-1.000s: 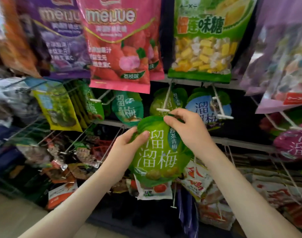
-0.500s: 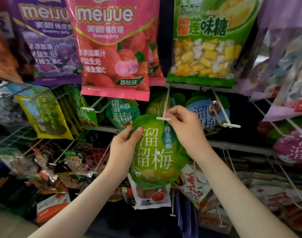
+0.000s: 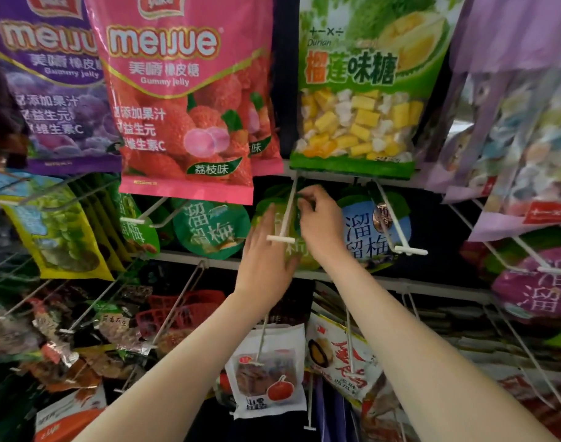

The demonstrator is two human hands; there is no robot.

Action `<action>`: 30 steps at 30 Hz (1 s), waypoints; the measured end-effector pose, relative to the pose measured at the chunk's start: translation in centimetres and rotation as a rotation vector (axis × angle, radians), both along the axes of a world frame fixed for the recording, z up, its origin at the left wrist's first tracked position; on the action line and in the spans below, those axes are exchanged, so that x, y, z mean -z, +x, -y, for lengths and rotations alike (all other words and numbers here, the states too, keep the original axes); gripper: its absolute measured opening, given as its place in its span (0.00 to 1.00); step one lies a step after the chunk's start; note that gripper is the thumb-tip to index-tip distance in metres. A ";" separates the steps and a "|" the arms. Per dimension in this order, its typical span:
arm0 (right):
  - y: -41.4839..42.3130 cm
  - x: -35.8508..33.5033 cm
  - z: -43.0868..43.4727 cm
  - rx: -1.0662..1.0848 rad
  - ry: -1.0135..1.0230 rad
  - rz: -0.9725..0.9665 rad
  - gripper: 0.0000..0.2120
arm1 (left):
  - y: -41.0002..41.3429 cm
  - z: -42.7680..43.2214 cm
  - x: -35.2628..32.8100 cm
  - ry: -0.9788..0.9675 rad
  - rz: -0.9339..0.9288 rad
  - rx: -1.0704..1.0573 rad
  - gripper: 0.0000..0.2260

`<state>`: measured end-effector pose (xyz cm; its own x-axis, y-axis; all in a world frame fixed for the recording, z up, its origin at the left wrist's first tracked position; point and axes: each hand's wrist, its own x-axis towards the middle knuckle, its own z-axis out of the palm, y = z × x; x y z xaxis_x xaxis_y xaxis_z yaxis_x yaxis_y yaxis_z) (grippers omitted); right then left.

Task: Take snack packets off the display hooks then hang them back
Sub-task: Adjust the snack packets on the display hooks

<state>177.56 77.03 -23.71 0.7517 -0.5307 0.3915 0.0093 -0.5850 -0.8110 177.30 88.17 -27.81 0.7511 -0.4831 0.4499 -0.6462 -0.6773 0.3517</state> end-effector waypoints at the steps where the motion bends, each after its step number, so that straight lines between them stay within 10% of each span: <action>1: 0.1 0.4 0.1 0.042 -0.061 -0.027 0.11 | 0.4 0.6 0.3 0.101 -0.022 0.020 0.34; 7: -6.3 3.5 1.1 -0.006 -0.251 0.076 0.24 | 0.0 2.9 2.7 0.185 -0.025 0.057 0.35; 18: -24.0 6.4 16.2 0.425 -0.101 0.175 0.14 | -14.7 13.9 4.1 -0.031 -0.090 0.474 0.31; 24: -27.9 3.2 24.1 0.523 0.481 0.484 0.15 | -18.0 22.6 -0.7 -0.376 -0.442 0.493 0.27; 30: -26.7 2.1 28.5 0.221 0.269 0.044 0.36 | -16.2 28.2 -2.6 -0.381 -0.566 0.286 0.19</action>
<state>150.85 48.52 -25.85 0.5928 -0.7673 0.2447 -0.0553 -0.3419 -0.9381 161.07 59.98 -25.17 0.7863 -0.5823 0.2066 -0.4290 -0.2739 0.8607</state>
